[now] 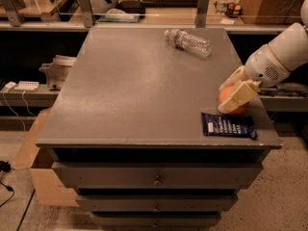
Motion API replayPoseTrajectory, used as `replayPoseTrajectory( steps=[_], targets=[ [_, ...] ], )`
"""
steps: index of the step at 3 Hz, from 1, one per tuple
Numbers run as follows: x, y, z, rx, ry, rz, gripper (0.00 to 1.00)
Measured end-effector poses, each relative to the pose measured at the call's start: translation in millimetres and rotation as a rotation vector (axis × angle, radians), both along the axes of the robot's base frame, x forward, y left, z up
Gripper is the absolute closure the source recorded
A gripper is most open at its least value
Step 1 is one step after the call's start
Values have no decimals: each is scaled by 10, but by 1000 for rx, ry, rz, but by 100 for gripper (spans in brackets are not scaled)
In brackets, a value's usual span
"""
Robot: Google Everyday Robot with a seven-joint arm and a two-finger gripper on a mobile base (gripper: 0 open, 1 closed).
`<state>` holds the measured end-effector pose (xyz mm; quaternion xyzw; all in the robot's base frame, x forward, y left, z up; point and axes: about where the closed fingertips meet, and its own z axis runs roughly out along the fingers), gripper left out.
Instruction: Move orange near rxbar blueberry
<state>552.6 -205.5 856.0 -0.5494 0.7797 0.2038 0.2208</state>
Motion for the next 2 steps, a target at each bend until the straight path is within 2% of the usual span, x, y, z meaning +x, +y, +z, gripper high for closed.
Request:
replayPoseTrajectory(
  steps=[1,2],
  targets=[
    [37,20,-20,-4,5,10,0],
    [43,25,-24,-5,6,11,0]
  ],
)
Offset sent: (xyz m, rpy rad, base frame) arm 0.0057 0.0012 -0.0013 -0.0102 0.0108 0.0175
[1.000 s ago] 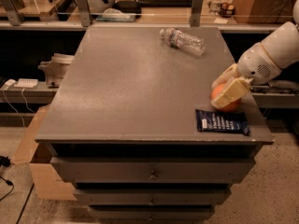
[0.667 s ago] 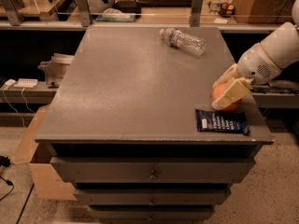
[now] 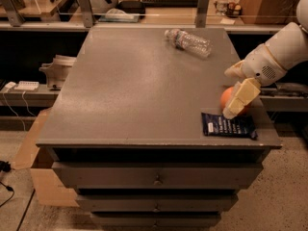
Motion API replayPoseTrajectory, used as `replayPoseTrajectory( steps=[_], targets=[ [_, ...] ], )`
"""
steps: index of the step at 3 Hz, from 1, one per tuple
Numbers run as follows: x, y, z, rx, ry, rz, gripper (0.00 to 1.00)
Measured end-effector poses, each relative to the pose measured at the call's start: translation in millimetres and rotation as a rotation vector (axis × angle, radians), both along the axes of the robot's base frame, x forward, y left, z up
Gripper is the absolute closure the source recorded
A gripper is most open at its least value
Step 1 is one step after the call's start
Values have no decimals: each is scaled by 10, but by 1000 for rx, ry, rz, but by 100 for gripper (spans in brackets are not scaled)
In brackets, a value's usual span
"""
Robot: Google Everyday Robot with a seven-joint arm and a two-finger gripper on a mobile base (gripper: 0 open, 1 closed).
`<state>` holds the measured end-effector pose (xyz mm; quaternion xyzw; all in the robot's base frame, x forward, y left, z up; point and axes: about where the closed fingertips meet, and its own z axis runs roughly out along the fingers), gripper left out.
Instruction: Move orange near rxbar blueberry
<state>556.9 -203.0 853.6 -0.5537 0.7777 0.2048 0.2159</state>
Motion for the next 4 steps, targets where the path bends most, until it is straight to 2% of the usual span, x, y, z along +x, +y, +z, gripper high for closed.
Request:
replayPoseTrajectory(
  steps=[1,4],
  targets=[
    [3,-41,50,-10,-15,-8,0],
    [15,-716,886,-128,-185,-131,0]
  ],
)
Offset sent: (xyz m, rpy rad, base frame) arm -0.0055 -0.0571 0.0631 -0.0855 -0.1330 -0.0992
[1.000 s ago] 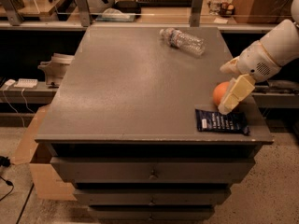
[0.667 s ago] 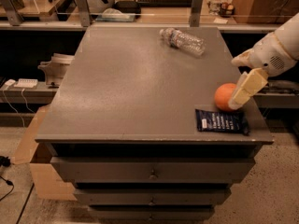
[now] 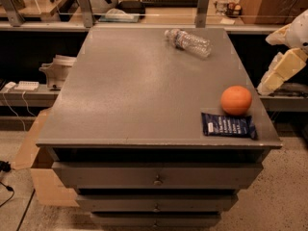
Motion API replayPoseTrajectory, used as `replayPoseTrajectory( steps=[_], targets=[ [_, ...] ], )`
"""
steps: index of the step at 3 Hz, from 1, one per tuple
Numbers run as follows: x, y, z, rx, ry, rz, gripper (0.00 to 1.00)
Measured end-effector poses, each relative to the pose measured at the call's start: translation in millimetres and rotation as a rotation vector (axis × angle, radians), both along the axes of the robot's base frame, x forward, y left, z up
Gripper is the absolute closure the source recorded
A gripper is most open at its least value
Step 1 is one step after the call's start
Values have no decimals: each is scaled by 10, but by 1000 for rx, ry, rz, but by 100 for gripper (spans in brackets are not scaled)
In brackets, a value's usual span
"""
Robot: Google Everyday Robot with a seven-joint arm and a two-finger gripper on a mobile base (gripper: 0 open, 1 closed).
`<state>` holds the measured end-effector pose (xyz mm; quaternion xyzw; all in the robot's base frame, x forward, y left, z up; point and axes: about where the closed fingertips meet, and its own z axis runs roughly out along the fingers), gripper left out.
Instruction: Move orange near rxbar blueberry
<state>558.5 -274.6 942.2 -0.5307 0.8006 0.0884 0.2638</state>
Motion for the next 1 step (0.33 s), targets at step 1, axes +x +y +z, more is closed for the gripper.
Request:
replayPoseTrajectory(
  steps=[1],
  targets=[
    [0,0,0,0,0,0,0]
  ],
)
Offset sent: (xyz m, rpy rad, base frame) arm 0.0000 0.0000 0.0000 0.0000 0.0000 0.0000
